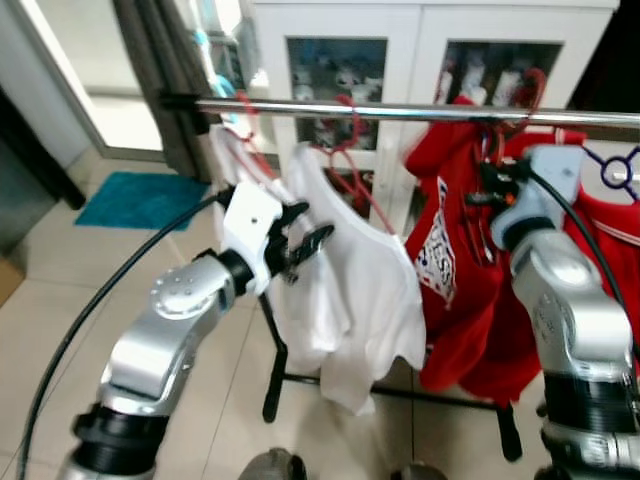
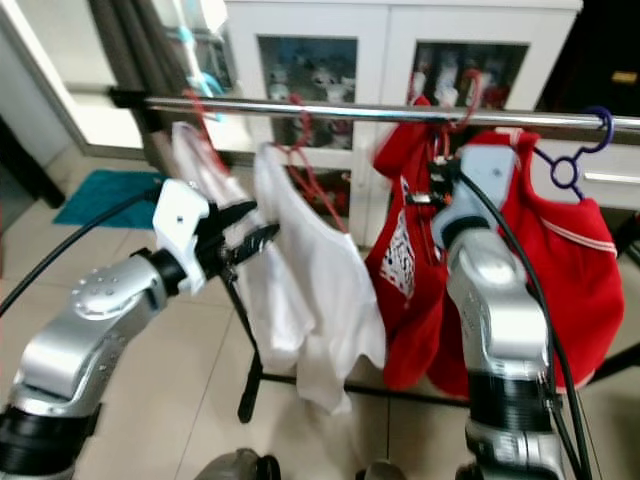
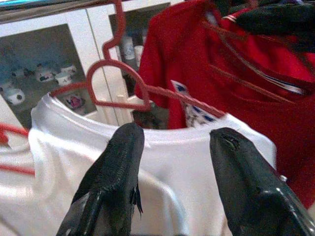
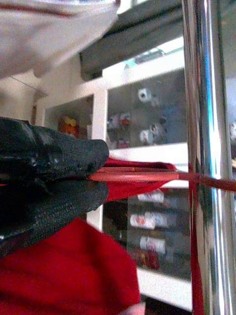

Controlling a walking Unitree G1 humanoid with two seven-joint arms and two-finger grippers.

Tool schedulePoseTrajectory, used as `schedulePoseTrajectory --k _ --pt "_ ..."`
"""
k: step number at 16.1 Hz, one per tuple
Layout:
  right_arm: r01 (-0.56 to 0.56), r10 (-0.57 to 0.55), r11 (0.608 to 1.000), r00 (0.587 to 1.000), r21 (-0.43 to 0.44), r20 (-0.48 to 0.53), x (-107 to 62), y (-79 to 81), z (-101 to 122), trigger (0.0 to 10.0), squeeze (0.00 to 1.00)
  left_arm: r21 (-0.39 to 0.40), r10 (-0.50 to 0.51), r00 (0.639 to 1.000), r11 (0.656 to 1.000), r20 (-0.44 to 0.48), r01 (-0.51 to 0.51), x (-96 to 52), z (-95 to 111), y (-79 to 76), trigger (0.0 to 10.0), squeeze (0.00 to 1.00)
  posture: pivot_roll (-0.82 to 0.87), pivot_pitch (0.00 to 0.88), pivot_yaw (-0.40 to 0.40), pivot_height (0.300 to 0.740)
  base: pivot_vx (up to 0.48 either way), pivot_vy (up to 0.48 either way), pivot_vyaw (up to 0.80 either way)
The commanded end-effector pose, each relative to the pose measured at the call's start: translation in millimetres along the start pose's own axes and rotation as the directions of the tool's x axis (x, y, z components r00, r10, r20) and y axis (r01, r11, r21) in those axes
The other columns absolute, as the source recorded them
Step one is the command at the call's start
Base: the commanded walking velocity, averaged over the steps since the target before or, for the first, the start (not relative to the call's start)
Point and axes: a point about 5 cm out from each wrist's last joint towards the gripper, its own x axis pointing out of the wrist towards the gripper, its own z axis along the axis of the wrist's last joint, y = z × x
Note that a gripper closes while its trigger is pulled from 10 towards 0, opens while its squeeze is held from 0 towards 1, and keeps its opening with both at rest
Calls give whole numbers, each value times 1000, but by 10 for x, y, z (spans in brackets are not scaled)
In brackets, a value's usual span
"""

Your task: Hang hanger

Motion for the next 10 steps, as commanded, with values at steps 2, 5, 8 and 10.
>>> schedulePoseTrajectory --k 2,5,8,10 --pt "8 -9 1000 1000 -21 -14 101 6 41 10000 0 10 -98 995 995 -22 99 -10 9 -99 10000 0 27 66 59 740 0 0 0" --pt "25 -27 999 994 -20 -104 245 3 -53 10000 0 18 -165 985 986 -42 166 -24 21 -142 10000 0 31 64 62 740 0 0 0" --pt "8 -14 999 985 -34 -173 308 58 -151 10000 0 13 -217 975 976 -36 218 -33 50 -194 10000 0 35 62 62 740 0 0 0" --pt "-2 -6 999 976 -39 -220 289 76 -239 10000 0 11 -231 972 973 -41 232 -44 45 -212 10000 0 35 62 62 740 0 0 0"
